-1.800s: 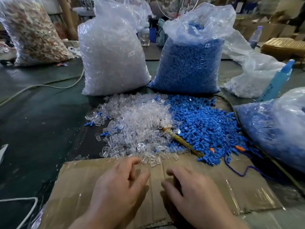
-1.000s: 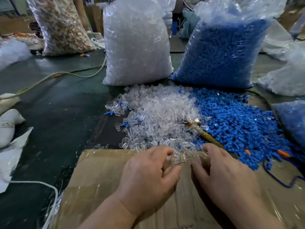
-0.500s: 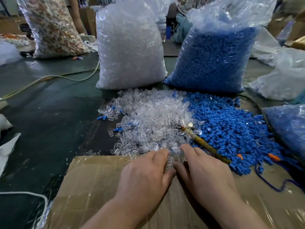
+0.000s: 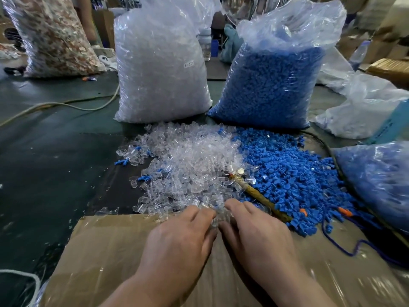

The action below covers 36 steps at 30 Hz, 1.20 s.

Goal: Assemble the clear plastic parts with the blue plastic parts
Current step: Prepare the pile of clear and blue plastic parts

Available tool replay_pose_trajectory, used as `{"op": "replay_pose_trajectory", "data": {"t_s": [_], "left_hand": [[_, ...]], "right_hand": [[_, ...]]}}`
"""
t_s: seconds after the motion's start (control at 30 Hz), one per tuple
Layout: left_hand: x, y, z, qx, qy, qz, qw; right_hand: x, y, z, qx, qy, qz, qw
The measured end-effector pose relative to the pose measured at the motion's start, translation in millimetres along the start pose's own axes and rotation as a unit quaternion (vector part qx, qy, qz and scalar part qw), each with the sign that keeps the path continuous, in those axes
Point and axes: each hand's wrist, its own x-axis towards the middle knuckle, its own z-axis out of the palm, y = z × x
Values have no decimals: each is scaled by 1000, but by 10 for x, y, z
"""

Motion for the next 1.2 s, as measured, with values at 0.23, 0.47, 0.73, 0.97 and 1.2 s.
{"op": "replay_pose_trajectory", "data": {"t_s": [0.23, 0.47, 0.73, 0.97, 1.2], "left_hand": [[3, -2, -18, -15, -3, -4, 1000], [-9, 29, -97, -11, -8, -7, 1000], [-36, 17, -97, -15, -13, -6, 1000], [-45, -2, -70, -13, -3, 11, 1000], [-39, 9, -59, -41, -15, -2, 999]], "right_hand": [[-8, -9, -39, 29, -7, -3, 1000], [-41, -63, -83, 52, 45, -9, 998], [-58, -50, -29, 61, 75, -7, 995], [-67, -45, -36, 75, 65, -22, 995], [-79, -18, -10, 56, 82, 15, 995]]}}
